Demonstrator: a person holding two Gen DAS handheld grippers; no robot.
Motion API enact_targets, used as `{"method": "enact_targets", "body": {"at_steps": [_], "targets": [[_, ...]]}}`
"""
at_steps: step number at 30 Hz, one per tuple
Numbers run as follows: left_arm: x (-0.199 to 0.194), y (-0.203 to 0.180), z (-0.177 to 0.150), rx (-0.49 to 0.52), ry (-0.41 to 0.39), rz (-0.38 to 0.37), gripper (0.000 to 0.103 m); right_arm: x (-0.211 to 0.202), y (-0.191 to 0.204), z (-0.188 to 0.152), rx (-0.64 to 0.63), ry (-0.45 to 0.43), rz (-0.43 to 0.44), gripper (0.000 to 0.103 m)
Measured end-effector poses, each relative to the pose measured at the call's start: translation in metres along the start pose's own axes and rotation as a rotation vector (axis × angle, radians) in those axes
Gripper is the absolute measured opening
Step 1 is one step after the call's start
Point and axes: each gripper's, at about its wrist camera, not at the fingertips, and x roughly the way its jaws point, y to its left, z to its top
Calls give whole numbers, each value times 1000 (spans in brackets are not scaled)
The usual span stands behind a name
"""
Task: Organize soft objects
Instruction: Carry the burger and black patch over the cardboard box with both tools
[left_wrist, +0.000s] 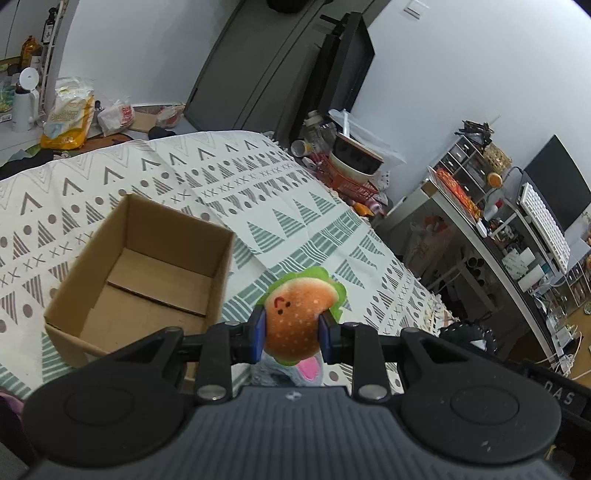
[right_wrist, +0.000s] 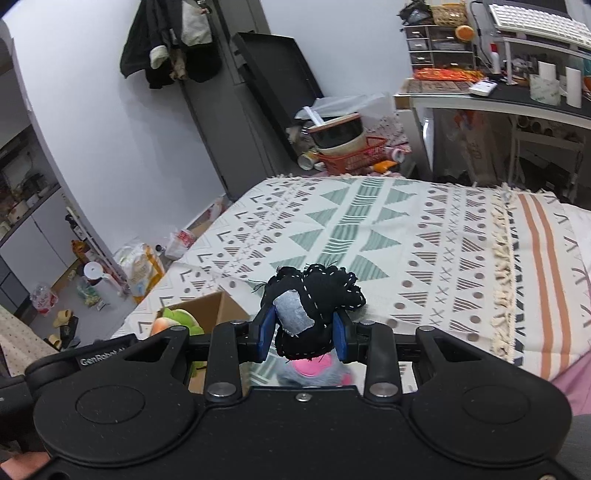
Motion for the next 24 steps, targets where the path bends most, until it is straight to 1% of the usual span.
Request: {"method": "enact_targets", "body": {"at_steps": [6, 15, 20, 22, 24], "targets": [[-1, 20, 11, -40, -19, 15, 28, 11, 21, 3, -14, 10, 38, 32], [1, 60, 28, -140, -41, 59, 28, 40, 54, 8, -29, 45, 113, 32], [7, 74, 34, -156, -45, 97, 28, 59, 72, 10, -33, 73, 151, 33], [14, 78, 41, -166, -31, 90, 28, 66, 78, 11, -38, 82, 166, 33], [21, 82, 50, -177, -33, 99, 28, 74, 84, 12, -40, 93, 178, 33]]}}
